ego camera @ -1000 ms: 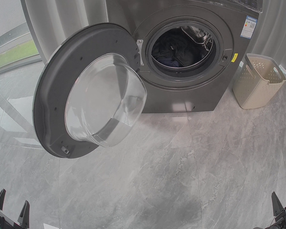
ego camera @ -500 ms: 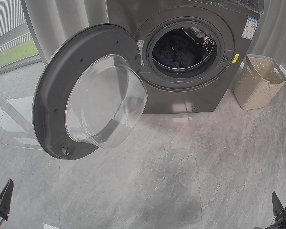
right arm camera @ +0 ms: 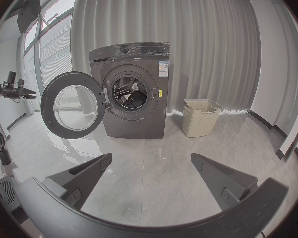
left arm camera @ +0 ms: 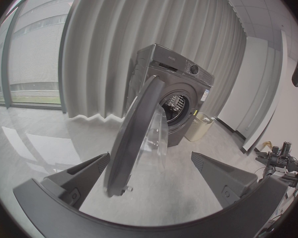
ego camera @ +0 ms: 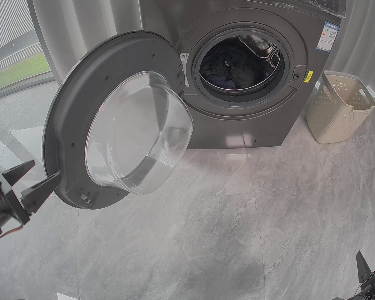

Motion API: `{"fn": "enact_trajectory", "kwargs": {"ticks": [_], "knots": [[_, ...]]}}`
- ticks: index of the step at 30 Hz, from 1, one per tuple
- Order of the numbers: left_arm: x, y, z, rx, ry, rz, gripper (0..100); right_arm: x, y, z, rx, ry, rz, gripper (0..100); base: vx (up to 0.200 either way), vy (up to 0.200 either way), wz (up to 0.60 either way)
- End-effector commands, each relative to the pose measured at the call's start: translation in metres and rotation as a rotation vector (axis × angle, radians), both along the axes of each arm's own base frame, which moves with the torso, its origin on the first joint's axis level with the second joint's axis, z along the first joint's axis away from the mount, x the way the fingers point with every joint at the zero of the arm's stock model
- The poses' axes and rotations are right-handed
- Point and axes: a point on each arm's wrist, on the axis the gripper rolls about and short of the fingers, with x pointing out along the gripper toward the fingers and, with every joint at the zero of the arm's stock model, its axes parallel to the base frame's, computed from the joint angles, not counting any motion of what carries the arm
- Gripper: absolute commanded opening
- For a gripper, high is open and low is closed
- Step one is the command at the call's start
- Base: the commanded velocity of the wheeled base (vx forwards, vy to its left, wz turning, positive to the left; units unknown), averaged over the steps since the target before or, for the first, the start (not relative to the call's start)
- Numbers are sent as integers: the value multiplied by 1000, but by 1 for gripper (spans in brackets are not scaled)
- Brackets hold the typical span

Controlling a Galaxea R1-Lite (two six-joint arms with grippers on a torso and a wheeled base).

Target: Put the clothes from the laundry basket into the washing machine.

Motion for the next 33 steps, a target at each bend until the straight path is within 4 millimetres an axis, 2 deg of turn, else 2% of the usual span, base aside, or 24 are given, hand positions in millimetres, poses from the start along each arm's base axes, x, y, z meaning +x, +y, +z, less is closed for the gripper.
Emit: {"fn": "enact_trajectory", "kwargs": {"ticks": [1, 4, 7, 17, 18, 22, 24, 29, 33], "knots": [[57, -12, -10, 9, 100, -87, 100, 1, 0, -5, -1, 9, 1, 100, 0, 0, 0], [69, -15, -9, 2, 64, -118, 100, 1, 0, -5, 1, 7, 1, 100, 0, 0, 0], [71, -18, -6, 0, 43, -136, 100, 1, 0, -5, 1, 9, 1, 100, 0, 0, 0], [56, -56, -3, -8, 34, -346, 100, 1, 0, -5, 1, 9, 1, 100, 0, 0, 0], [51, -67, -2, -11, 31, -412, 100, 1, 0, -5, -1, 9, 1, 100, 0, 0, 0], [41, -79, 1, -43, 33, -498, 100, 1, 0, -5, -1, 7, 1, 100, 0, 0, 0], [34, -80, 5, -88, 29, -526, 100, 1, 0, -5, -1, 9, 1, 100, 0, 0, 0], [33, -76, 9, -112, 21, -505, 100, 1, 0, -5, -1, 9, 1, 100, 0, 0, 0], [39, -58, 16, -119, -22, -384, 100, 1, 0, -5, -1, 7, 1, 100, 0, 0, 0]]}}
